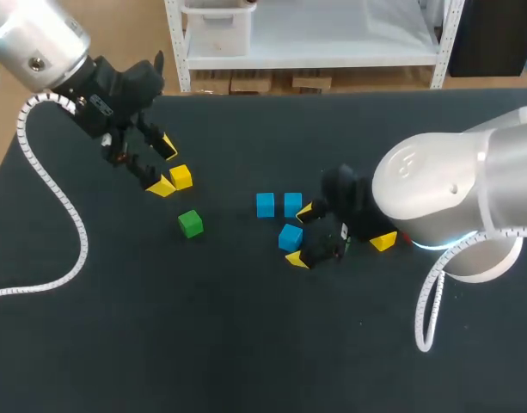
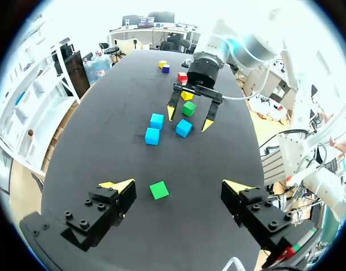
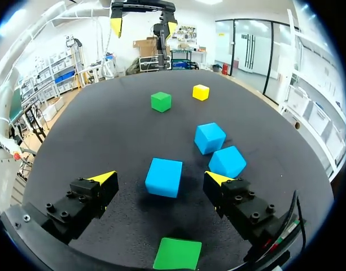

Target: Place the blue cubes, place green cubes on the blue cubes, place the yellow cubes on the green cubes, then place the red cubes on the yellow cubes, and place purple cube on the red cubes.

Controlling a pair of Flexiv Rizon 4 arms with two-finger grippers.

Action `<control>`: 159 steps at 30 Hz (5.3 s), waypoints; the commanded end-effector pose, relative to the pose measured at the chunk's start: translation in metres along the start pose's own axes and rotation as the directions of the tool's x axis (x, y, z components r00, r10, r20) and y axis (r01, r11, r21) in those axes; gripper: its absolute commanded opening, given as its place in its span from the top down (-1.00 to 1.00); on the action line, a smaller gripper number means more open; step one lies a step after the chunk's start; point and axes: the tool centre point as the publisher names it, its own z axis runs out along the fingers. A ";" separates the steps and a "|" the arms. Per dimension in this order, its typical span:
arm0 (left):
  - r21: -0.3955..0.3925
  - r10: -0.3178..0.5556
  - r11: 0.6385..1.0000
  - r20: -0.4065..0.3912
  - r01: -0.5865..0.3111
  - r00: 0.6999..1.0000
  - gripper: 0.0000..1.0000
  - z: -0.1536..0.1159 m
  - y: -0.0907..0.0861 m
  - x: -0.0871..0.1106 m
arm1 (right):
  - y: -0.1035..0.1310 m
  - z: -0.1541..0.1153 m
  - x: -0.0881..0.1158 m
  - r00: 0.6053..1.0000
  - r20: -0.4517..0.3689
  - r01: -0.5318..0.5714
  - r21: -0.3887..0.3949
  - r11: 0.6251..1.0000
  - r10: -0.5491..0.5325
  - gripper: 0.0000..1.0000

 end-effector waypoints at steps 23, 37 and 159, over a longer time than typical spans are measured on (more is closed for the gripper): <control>0.000 0.001 1.000 0.000 -0.001 1.000 -1.00 0.000 0.001 0.000 | -0.010 0.011 -0.001 1.000 0.010 0.009 -0.016 1.000 -0.008 1.00; 0.000 0.001 1.000 0.000 -0.001 1.000 -1.00 0.000 0.001 0.000 | -0.015 -0.028 -0.014 0.990 0.074 0.132 -0.147 0.980 -0.122 1.00; 0.000 0.001 1.000 0.000 -0.001 1.000 -1.00 0.000 0.001 0.000 | -0.090 -0.021 0.021 0.975 0.064 0.221 -0.165 0.961 -0.213 1.00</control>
